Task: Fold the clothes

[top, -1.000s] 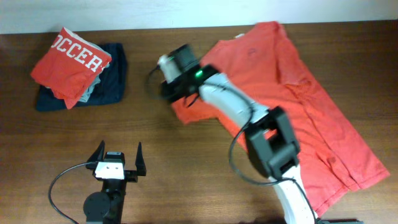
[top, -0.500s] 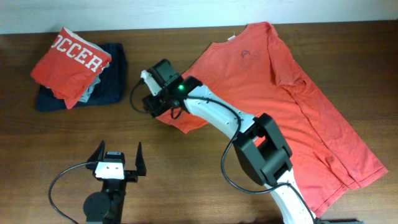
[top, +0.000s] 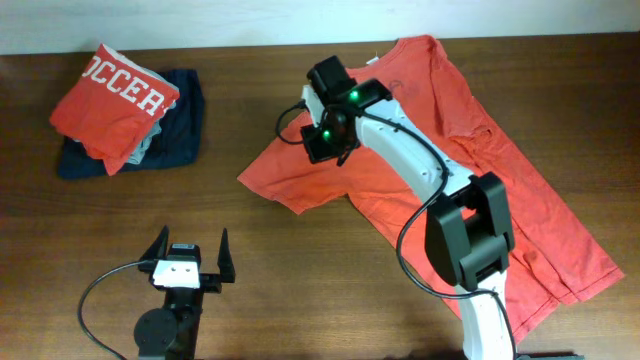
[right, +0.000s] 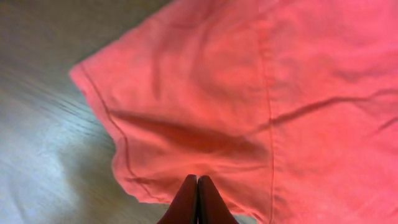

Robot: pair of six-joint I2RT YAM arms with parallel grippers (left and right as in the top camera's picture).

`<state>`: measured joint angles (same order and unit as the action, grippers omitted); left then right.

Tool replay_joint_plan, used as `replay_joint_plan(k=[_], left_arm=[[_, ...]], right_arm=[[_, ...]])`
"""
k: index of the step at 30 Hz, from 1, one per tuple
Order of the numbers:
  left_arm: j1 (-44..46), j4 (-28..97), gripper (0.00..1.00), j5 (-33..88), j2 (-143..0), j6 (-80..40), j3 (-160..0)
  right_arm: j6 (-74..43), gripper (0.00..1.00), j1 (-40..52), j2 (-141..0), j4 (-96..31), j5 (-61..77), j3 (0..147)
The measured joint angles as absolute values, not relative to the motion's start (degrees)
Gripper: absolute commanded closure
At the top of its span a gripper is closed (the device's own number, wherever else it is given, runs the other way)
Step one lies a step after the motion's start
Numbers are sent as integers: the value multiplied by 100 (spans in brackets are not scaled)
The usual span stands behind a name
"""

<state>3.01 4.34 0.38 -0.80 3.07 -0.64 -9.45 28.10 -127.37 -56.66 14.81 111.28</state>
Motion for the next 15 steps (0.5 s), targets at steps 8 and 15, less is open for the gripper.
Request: replay_joint_plan(k=[8,15], left_arm=[[301,434,1,38,-80,307,-64],[301,434,1,38,-80,307,-64]], right_arm=[[-1197,96,2967,-12737,-5245,1485,10383],[-1350,96,3203,-12737,-4856,1483,9880]])
